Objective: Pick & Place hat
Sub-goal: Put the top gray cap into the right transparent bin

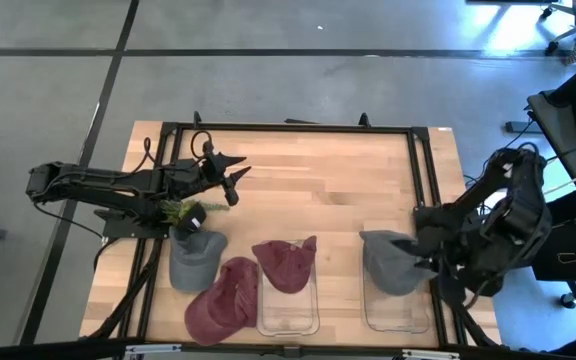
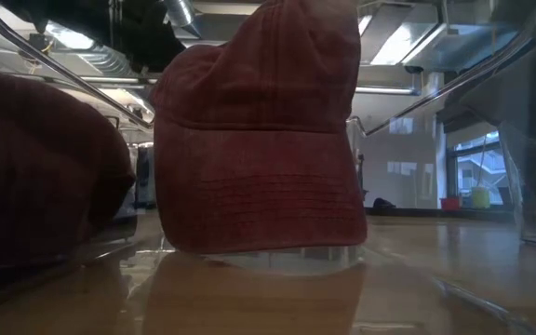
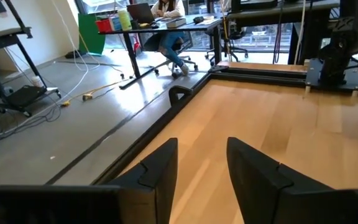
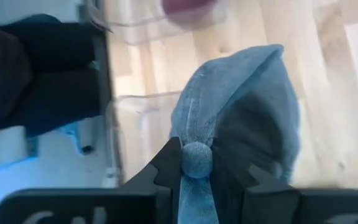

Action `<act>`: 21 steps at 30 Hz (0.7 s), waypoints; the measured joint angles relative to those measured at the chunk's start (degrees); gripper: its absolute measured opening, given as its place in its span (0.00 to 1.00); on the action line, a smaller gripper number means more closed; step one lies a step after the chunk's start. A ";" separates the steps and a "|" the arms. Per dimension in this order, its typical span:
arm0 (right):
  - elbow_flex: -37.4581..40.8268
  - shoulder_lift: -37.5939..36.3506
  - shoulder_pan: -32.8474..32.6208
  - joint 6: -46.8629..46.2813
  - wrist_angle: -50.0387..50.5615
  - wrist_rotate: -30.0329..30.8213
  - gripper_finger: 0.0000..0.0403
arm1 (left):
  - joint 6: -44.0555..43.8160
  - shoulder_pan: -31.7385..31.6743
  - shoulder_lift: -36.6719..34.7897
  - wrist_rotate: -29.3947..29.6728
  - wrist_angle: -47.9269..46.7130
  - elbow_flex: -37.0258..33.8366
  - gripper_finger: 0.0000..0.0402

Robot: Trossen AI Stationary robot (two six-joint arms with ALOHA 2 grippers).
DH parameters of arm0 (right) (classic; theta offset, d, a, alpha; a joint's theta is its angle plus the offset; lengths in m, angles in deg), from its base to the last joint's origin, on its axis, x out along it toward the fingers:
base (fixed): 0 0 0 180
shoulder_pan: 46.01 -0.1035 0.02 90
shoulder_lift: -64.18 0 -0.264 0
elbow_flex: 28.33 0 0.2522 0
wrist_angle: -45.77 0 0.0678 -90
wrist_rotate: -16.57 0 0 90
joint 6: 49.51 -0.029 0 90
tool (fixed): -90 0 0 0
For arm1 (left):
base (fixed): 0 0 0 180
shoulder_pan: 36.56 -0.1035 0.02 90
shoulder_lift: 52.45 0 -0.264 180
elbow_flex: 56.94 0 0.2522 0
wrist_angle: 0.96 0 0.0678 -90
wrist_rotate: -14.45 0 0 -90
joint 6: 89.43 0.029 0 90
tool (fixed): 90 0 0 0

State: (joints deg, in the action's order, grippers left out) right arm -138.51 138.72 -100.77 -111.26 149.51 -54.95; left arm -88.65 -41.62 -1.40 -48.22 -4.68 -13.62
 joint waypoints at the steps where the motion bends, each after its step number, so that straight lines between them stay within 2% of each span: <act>1: 1.81 -0.66 0.00 0.73 -0.24 0.00 0.15 | -0.05 0.01 0.00 0.00 0.00 0.00 0.34; 12: 18.89 -1.56 0.04 2.05 -12.85 0.00 0.19 | -1.07 0.02 0.00 0.14 0.02 0.00 0.33; 21: 26.48 -1.58 2.00 -4.22 -7.90 -0.05 0.19 | -0.62 0.02 0.00 1.45 0.04 0.00 0.34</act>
State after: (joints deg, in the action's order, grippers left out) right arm -112.02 137.15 -98.78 -115.48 141.60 -55.00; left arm -89.28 -41.60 -1.40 -46.77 -4.64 -13.62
